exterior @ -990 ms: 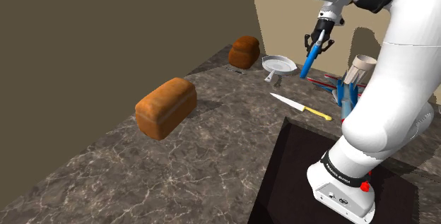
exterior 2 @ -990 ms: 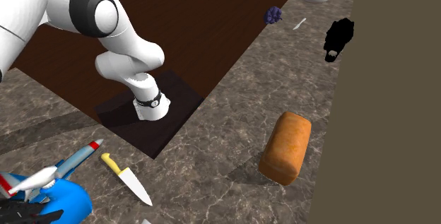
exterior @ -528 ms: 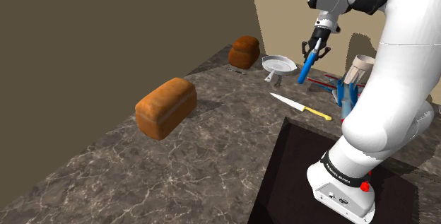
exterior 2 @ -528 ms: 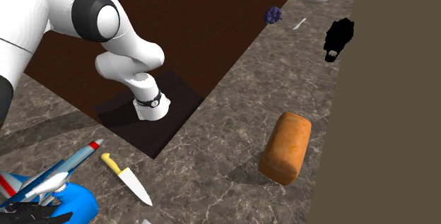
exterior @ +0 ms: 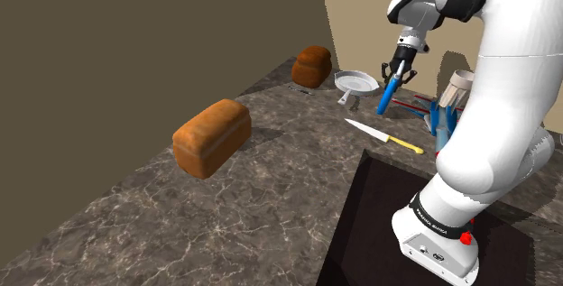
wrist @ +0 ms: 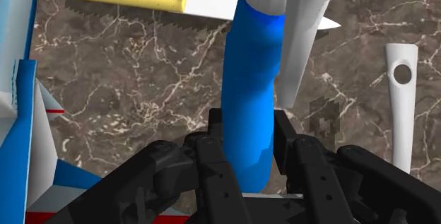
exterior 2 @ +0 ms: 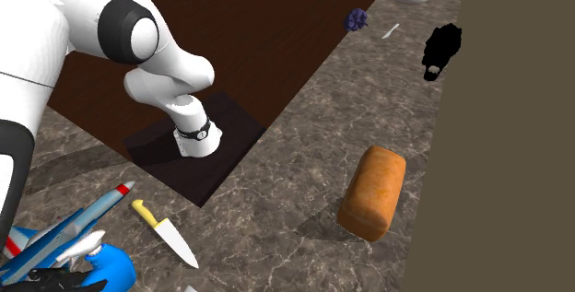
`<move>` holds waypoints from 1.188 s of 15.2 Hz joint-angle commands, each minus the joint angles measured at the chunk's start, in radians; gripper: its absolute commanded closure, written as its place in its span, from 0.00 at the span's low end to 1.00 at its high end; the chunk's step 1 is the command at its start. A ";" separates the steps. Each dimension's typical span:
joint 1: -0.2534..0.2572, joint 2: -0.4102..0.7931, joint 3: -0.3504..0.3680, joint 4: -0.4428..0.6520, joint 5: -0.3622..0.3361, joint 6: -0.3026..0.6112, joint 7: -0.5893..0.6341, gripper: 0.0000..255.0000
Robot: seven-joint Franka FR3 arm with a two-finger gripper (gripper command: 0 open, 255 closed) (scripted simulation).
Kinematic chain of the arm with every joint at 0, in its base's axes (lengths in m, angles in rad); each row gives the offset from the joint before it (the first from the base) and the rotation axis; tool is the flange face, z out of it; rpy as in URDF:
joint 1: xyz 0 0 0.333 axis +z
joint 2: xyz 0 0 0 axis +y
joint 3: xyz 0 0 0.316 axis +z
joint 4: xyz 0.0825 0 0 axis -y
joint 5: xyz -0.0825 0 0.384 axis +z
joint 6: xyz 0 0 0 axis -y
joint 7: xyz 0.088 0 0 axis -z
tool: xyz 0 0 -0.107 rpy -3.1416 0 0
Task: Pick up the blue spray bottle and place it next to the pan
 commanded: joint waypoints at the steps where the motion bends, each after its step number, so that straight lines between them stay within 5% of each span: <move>1: -0.001 0.012 0.004 -0.013 0.008 0.023 -0.007 1.00; 10: -0.003 0.025 0.008 -0.022 0.016 0.040 -0.014 1.00; 11: -0.003 0.025 0.008 -0.021 0.016 0.040 -0.013 0.00; 16: -0.003 0.025 0.008 -0.022 0.016 0.040 -0.014 0.00; 18: -0.019 0.031 0.003 0.051 0.010 -0.026 -0.009 0.00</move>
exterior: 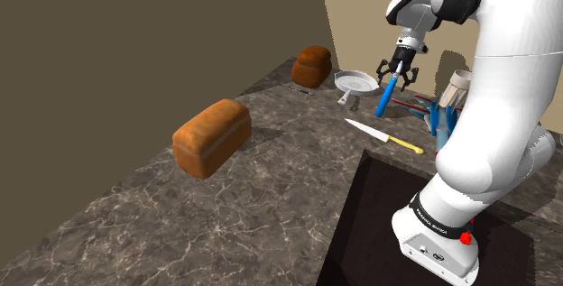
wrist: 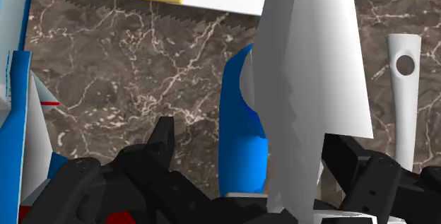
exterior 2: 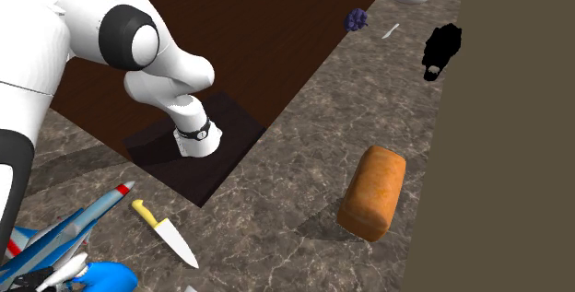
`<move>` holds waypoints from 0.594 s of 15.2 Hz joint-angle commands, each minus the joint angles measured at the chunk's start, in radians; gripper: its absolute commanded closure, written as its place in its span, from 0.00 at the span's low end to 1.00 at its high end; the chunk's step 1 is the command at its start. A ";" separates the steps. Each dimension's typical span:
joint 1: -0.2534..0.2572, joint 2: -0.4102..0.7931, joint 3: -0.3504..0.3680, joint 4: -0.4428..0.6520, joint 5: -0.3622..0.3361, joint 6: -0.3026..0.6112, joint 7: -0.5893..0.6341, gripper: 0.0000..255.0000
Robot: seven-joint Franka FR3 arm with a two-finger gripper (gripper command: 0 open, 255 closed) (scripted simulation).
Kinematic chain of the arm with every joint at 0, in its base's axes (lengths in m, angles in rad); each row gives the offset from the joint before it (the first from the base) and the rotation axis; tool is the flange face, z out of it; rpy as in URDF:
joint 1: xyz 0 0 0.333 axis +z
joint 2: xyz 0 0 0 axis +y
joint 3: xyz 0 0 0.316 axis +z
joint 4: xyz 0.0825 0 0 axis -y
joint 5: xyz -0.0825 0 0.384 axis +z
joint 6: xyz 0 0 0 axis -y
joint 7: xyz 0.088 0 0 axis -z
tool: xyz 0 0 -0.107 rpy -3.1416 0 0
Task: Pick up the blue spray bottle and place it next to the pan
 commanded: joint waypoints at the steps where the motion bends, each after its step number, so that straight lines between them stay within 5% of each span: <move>1: -0.016 0.005 -0.005 0.063 -0.006 -0.059 0.002 0.00; 9: -0.024 0.010 -0.006 0.096 -0.006 -0.086 0.004 0.00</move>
